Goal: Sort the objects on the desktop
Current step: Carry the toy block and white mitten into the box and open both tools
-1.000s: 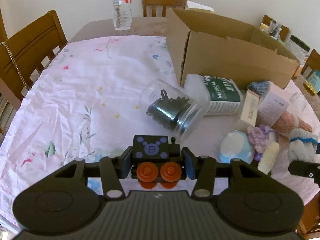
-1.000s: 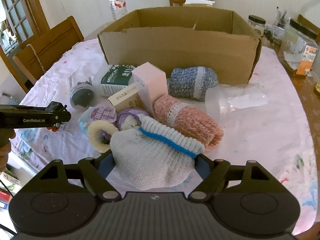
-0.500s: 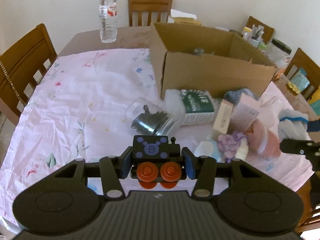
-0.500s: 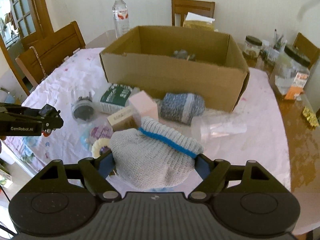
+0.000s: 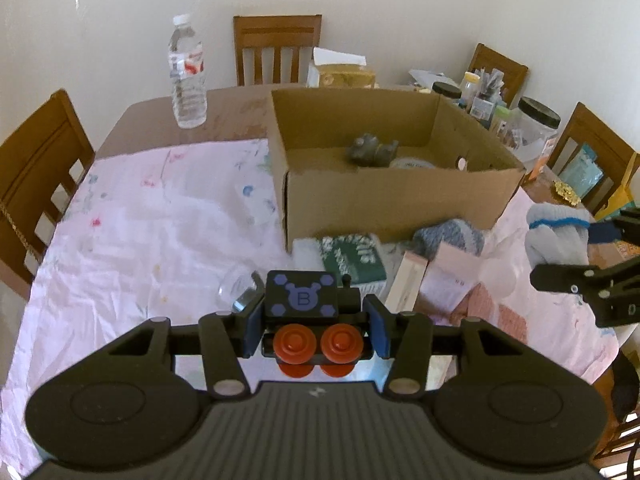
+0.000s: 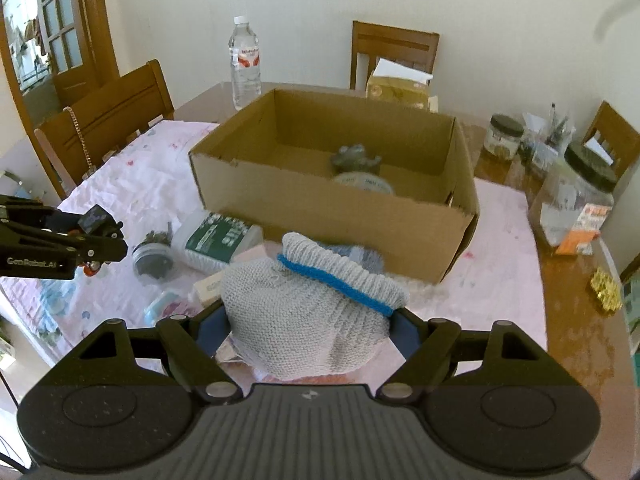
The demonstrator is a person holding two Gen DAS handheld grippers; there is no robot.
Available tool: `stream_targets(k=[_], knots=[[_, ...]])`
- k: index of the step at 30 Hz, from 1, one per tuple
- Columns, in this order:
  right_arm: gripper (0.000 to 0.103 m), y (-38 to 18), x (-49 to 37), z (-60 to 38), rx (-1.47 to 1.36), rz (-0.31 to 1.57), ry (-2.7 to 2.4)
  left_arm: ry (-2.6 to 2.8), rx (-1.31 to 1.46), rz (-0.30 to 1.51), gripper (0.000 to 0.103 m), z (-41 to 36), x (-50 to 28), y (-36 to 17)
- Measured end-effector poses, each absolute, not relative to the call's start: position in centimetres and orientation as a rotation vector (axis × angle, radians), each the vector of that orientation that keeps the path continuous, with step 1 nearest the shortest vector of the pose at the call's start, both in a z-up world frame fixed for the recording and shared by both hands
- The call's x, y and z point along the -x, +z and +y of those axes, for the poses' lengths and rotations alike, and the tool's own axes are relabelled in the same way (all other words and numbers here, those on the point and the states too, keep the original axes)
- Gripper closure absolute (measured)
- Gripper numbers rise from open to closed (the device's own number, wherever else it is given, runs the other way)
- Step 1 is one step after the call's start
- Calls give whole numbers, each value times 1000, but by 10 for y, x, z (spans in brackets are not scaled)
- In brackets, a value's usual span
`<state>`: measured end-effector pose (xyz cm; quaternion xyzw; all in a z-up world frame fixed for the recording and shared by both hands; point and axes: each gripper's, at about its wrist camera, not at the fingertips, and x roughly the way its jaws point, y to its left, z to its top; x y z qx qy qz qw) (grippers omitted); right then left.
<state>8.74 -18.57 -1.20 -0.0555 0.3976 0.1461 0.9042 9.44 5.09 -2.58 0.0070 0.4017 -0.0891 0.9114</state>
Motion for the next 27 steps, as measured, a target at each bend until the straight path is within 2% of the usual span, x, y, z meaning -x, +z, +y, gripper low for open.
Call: stream_targets(k=[16,27], knots=[[18,15,-152,-204,181,722,355,-188,-28,725,52,18,-155,13],[18,14,-196,-215,231,705,384,-180,-64,716,52,-8,-207,15]])
